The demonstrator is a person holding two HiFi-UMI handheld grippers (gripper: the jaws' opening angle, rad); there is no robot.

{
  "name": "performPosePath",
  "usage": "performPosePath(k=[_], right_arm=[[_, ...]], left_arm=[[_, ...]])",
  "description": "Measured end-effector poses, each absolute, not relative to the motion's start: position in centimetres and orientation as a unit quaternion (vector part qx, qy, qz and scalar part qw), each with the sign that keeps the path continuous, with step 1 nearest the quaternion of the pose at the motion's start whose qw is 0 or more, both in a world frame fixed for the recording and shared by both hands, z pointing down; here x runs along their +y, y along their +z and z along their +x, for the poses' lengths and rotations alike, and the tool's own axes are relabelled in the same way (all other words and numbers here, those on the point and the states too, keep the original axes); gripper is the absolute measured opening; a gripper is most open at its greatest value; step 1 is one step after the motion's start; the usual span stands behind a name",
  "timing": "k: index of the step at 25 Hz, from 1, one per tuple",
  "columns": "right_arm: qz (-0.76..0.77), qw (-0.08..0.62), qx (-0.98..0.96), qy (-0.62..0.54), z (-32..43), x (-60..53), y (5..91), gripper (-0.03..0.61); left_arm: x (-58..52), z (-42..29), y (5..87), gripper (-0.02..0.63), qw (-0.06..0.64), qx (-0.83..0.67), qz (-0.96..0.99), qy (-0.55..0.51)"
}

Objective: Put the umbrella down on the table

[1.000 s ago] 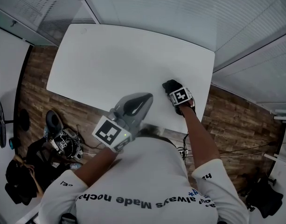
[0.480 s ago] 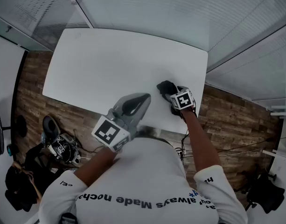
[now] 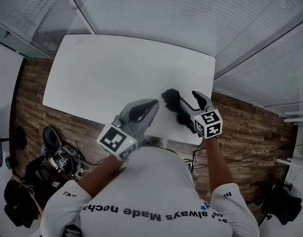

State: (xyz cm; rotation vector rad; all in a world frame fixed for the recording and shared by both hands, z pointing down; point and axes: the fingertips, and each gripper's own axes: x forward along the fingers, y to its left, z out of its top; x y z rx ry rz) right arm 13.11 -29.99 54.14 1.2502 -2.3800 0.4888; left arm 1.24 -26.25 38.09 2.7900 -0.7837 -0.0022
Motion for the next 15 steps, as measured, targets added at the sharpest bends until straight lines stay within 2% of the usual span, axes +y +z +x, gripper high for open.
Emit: performPosePath(k=[8,15], right_arm=[[0.460,0.088,-0.881,0.070,11.5,-25.4,41.1,0.172],[0.486,0.016,-0.872,0.059,10.6,-22.7,36.0,0.089]], left_arm=[[-25.9,2.2,36.9,0.002,0.112,-0.262,0.959,-0.004],[-26.1,2.4,36.2,0.002,0.107,-0.256,0.961,-0.009]])
